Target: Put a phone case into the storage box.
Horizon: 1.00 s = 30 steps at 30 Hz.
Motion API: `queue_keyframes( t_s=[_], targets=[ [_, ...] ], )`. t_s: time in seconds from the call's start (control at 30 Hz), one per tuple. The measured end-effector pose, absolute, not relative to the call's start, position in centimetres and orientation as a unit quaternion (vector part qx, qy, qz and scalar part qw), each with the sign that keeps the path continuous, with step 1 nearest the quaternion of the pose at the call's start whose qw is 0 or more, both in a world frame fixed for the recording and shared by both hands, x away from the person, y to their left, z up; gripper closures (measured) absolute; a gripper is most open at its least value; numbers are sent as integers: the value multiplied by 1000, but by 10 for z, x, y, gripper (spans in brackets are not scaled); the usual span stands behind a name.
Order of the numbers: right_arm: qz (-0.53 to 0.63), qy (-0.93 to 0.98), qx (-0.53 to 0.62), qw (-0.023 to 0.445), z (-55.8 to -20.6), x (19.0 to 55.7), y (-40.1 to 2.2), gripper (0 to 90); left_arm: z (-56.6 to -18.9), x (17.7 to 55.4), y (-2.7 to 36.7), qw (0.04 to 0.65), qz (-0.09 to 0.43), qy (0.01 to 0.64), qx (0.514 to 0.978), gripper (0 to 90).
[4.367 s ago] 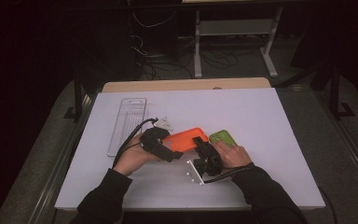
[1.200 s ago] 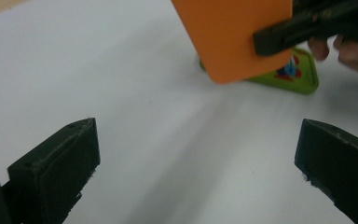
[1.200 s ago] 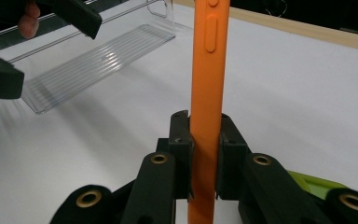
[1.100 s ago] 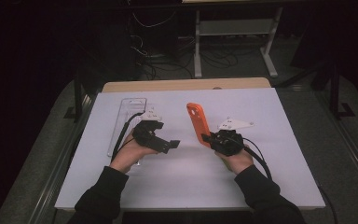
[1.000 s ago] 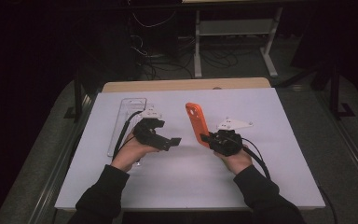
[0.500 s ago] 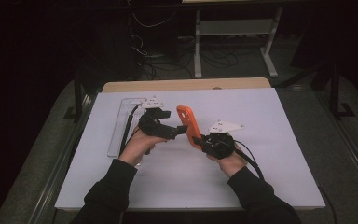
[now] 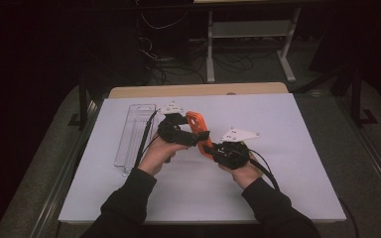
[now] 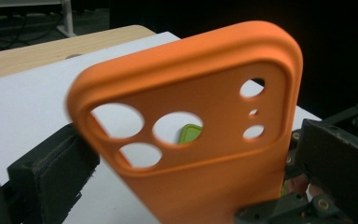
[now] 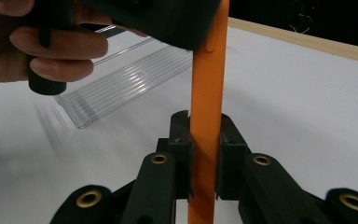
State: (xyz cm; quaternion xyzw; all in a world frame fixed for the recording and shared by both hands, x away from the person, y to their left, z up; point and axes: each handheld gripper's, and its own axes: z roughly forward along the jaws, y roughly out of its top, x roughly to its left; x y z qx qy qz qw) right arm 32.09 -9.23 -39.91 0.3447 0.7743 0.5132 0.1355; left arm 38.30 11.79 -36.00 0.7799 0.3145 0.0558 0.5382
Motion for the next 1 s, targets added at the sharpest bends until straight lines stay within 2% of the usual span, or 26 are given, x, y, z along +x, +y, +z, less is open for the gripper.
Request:
queue_keyframes(
  t_s=[0.33, 0.6, 1.0],
  targets=[
    [512, 776, 344, 134, -399, 318, -89, 783, -360, 382, 116, 550, 63, 313, 772, 8],
    [507, 780, 340, 138, -400, 319, -89, 783, -361, 381, 120, 559, 61, 326, 760, 100],
    [496, 787, 334, 150, -402, 319, -87, 765, -363, 383, 122, 557, 52, 321, 764, 133]
  ],
)
